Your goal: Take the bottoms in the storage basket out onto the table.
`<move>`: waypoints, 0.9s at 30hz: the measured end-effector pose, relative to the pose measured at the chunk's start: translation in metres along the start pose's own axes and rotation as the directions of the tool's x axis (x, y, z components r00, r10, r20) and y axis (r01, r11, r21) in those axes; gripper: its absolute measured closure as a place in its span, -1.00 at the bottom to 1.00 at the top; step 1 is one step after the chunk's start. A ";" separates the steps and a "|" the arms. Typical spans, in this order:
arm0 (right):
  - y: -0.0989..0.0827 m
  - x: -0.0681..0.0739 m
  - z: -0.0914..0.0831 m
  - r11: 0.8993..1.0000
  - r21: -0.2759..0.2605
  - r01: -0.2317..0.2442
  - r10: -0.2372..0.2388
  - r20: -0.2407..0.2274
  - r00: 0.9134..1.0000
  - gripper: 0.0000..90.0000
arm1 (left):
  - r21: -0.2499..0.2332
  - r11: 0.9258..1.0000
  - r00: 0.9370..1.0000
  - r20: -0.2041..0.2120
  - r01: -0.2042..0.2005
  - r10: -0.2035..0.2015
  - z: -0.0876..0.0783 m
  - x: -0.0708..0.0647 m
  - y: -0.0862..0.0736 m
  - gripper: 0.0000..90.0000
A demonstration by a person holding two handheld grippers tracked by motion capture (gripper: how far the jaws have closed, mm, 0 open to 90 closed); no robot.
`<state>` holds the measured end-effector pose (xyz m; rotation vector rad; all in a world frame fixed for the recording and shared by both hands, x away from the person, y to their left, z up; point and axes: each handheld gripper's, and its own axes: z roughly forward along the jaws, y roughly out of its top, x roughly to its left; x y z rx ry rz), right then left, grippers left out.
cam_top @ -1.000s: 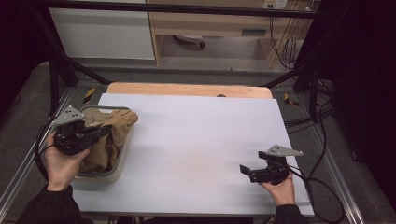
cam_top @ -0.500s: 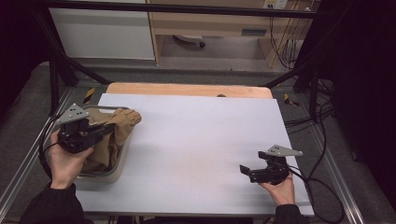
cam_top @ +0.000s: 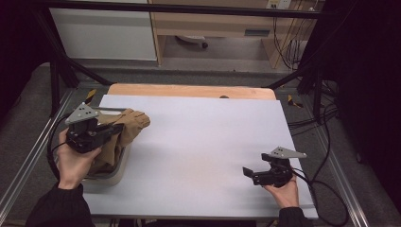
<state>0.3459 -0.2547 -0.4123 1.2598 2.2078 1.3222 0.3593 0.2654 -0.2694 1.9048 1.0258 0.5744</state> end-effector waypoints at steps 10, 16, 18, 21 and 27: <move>0.000 0.000 0.000 1.000 0.001 0.006 -0.006 0.001 1.000 -0.99 | -0.010 1.000 1.000 0.000 -0.005 0.005 0.003 -0.004 0.002 0.90; 0.000 0.000 0.000 1.000 0.001 0.002 -0.002 0.001 1.000 -0.99 | -0.021 1.000 1.000 -0.002 -0.007 0.007 0.006 -0.008 0.004 0.90; 0.000 0.000 0.000 1.000 0.001 0.002 -0.002 0.001 1.000 -0.99 | -0.023 1.000 1.000 -0.003 -0.010 0.010 0.006 -0.008 0.004 0.90; 0.000 0.000 0.000 1.000 0.001 0.003 -0.003 0.001 1.000 -0.99 | -0.030 1.000 1.000 0.001 -0.007 0.007 0.007 -0.010 0.005 0.90; 0.000 0.000 0.000 1.000 0.001 0.004 -0.004 0.001 1.000 -0.99 | -0.028 0.999 1.000 0.018 -0.015 0.016 0.011 -0.015 0.008 0.90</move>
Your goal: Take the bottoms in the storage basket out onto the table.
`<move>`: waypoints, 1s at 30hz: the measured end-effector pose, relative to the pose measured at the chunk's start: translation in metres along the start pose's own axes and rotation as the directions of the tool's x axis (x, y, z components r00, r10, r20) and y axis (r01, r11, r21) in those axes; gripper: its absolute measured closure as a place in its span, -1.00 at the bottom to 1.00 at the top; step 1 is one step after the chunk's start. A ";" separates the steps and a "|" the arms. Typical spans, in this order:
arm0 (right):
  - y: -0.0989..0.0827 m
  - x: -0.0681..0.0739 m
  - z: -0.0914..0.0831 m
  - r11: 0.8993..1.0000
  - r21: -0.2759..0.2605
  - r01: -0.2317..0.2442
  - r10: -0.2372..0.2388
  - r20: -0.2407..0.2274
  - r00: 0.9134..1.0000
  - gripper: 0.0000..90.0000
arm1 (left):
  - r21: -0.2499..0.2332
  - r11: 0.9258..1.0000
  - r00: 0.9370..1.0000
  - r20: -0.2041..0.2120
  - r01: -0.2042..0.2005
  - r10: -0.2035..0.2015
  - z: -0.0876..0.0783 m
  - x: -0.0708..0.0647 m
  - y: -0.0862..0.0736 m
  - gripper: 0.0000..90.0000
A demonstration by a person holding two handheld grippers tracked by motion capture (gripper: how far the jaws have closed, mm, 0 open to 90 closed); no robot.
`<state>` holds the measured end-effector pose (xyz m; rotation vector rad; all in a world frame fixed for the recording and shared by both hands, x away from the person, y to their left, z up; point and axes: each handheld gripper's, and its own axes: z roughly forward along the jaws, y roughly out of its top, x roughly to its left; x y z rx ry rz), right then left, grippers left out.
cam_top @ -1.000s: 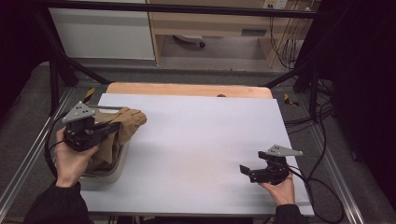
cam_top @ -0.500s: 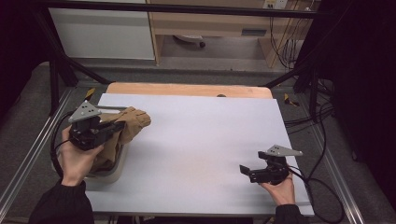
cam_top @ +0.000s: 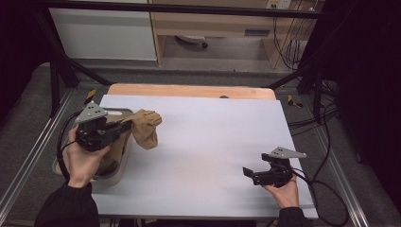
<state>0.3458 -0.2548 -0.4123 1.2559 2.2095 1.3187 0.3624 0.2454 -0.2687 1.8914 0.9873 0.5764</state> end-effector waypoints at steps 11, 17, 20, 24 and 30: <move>0.000 0.000 0.000 1.000 -0.002 0.001 -0.001 0.001 1.000 -0.99 | 0.003 1.000 1.000 0.013 -0.009 0.009 0.008 -0.008 0.004 0.90; 0.000 0.000 0.000 1.000 -0.002 0.000 0.000 0.000 1.000 -0.99 | 0.008 1.000 1.000 0.018 -0.019 0.018 0.013 -0.013 0.007 0.90; 0.000 0.000 0.000 1.000 -0.001 0.000 0.000 0.000 1.000 -0.99 | 0.010 1.000 1.000 0.021 -0.022 0.022 0.016 -0.015 0.008 0.90; 0.000 0.000 0.000 1.000 0.000 -0.001 0.001 0.001 1.000 -0.99 | 0.008 1.000 0.999 0.029 -0.023 0.022 0.019 -0.018 0.011 0.90; 0.000 0.000 0.000 1.000 -0.001 0.000 0.000 0.001 1.000 -0.99 | 0.010 1.000 0.999 0.044 -0.022 0.021 0.024 -0.022 0.013 0.90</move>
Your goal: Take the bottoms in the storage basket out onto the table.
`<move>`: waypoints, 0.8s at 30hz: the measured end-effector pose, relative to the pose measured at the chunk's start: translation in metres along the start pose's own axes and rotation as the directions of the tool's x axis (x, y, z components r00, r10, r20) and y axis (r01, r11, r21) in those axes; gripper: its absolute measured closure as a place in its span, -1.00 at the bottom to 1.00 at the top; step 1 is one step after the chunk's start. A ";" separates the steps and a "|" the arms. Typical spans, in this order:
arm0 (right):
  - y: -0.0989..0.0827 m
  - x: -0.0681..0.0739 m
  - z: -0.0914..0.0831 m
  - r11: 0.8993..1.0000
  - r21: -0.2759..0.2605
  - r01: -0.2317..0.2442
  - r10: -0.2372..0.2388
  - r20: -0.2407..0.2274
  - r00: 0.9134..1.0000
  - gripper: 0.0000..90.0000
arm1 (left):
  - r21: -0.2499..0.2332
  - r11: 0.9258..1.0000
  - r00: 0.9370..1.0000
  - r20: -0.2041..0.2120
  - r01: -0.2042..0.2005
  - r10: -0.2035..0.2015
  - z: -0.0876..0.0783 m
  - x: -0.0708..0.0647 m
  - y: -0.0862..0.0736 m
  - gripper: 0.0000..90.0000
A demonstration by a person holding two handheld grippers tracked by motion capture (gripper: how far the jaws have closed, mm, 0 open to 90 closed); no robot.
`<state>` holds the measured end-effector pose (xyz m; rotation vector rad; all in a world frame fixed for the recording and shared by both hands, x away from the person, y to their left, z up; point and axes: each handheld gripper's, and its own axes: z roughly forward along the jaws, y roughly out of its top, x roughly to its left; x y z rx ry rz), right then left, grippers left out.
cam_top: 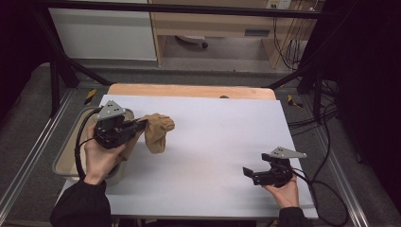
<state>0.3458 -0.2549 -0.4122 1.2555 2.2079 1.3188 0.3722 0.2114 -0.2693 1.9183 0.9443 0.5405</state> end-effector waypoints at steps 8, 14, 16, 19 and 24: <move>0.000 0.000 0.000 1.000 0.001 0.002 -0.002 0.001 1.000 -0.99 | 0.001 1.000 1.000 0.011 -0.004 0.004 0.006 -0.005 0.004 0.90; 0.000 0.000 0.000 1.000 0.002 0.004 -0.004 0.001 1.000 -0.99 | 0.004 1.000 1.000 0.023 -0.006 0.006 0.013 -0.010 0.005 0.90; 0.000 0.000 0.000 1.000 0.001 0.000 0.000 0.000 1.000 -0.99 | 0.004 1.000 1.000 0.027 -0.006 0.006 0.015 -0.011 0.006 0.90; 0.000 0.000 0.000 1.000 0.001 0.004 -0.004 0.000 1.000 -0.99 | 0.004 1.000 1.000 0.026 -0.010 0.010 0.019 -0.014 0.006 0.90; 0.000 0.000 0.000 1.000 0.002 0.003 -0.003 0.000 1.000 -0.99 | 0.013 1.000 0.999 0.031 -0.014 0.013 0.024 -0.016 0.007 0.90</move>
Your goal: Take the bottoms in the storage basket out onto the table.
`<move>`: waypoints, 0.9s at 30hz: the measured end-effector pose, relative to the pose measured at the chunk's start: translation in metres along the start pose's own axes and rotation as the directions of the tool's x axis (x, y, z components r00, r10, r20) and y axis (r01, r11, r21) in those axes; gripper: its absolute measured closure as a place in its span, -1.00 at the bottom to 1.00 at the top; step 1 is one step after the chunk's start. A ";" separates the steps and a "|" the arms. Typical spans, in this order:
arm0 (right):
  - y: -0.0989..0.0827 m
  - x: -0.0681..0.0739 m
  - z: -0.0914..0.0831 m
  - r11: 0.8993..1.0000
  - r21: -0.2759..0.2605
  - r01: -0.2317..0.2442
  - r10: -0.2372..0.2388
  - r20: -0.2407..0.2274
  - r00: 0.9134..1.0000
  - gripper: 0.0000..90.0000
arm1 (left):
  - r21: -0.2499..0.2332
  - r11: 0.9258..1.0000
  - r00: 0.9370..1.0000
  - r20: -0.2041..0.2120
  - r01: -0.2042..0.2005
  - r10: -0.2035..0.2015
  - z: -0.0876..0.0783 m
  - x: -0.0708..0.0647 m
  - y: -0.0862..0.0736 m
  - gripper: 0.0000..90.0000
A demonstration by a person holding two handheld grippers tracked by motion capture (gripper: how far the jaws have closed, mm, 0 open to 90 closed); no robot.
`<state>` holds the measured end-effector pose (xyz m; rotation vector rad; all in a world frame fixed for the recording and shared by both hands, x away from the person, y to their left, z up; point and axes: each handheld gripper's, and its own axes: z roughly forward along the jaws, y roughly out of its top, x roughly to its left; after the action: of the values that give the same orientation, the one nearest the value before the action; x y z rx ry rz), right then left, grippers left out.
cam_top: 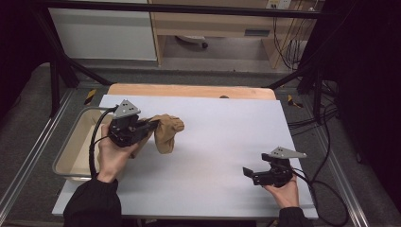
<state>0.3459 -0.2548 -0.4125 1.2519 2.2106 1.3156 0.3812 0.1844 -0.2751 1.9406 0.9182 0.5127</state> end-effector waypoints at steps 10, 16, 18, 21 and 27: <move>0.000 0.000 0.001 1.000 0.001 0.004 -0.004 0.000 1.000 -0.99 | 0.001 1.000 1.000 0.012 0.000 0.000 0.010 -0.006 0.003 0.90; 0.000 0.000 0.000 1.000 0.000 0.003 -0.003 0.000 1.000 -0.99 | 0.005 1.000 1.000 0.022 -0.005 0.005 0.016 -0.011 0.006 0.90; 0.000 0.000 0.000 1.000 0.001 0.005 -0.005 0.000 1.000 -0.99 | 0.006 1.000 1.000 0.022 -0.008 0.008 0.017 -0.012 0.007 0.90; 0.000 0.000 0.000 1.000 0.002 0.004 -0.004 0.000 1.000 -0.99 | 0.010 1.000 1.000 0.024 -0.012 0.011 0.020 -0.015 0.008 0.90; 0.000 0.000 0.000 1.000 0.002 0.005 -0.005 0.000 1.000 -0.99 | 0.010 1.000 0.999 0.035 -0.017 0.017 0.024 -0.019 0.011 0.90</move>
<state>0.3461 -0.2546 -0.4129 1.2465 2.2141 1.3112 0.3895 0.1525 -0.2778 1.9626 0.8843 0.4829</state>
